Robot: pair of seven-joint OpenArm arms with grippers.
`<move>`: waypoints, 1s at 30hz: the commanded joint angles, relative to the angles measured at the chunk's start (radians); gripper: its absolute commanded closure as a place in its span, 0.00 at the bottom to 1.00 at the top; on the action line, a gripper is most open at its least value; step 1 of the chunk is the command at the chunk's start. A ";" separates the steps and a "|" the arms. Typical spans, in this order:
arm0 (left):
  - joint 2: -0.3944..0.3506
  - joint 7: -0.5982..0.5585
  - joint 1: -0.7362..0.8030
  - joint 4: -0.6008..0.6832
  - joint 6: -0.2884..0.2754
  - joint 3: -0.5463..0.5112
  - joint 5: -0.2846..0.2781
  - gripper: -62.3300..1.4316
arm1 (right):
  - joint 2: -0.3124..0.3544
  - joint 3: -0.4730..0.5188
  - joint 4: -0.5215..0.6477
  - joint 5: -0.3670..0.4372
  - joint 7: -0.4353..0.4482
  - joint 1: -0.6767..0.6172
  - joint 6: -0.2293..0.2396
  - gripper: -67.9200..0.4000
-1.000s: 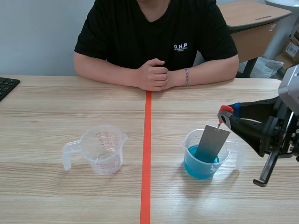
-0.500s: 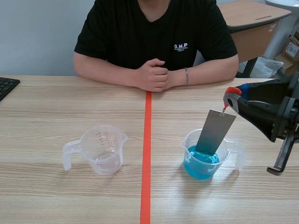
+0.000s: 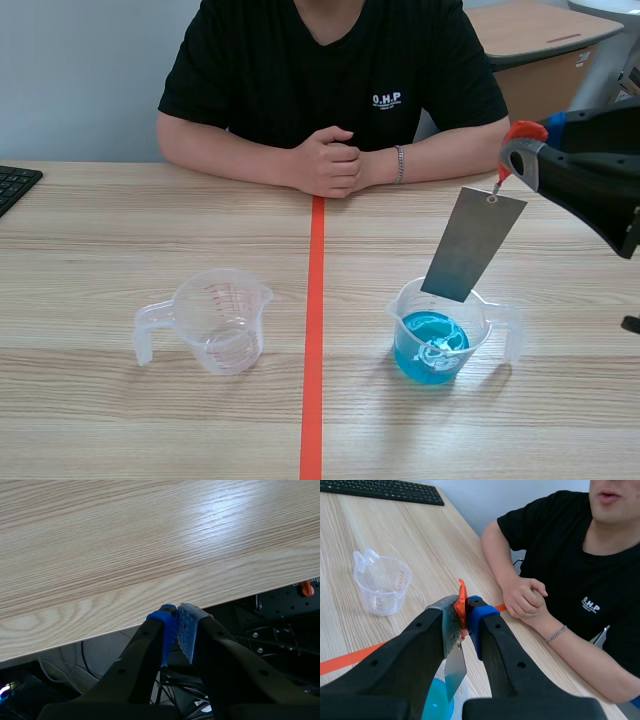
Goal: Do the redox reaction experiment.
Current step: 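Hold the plate still in the solution, then raise the plate and point at it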
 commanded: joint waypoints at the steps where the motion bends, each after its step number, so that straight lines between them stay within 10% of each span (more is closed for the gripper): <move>1: 0.003 -0.007 0.000 0.016 -0.003 0.000 -0.004 0.91 | 0.019 0.022 0.022 0.036 -0.005 0.006 0.005 0.97; 30: -0.049 -0.021 -0.028 0.017 -0.029 0.004 -0.005 0.91 | 0.019 0.124 0.172 0.386 -0.364 0.006 0.005 0.97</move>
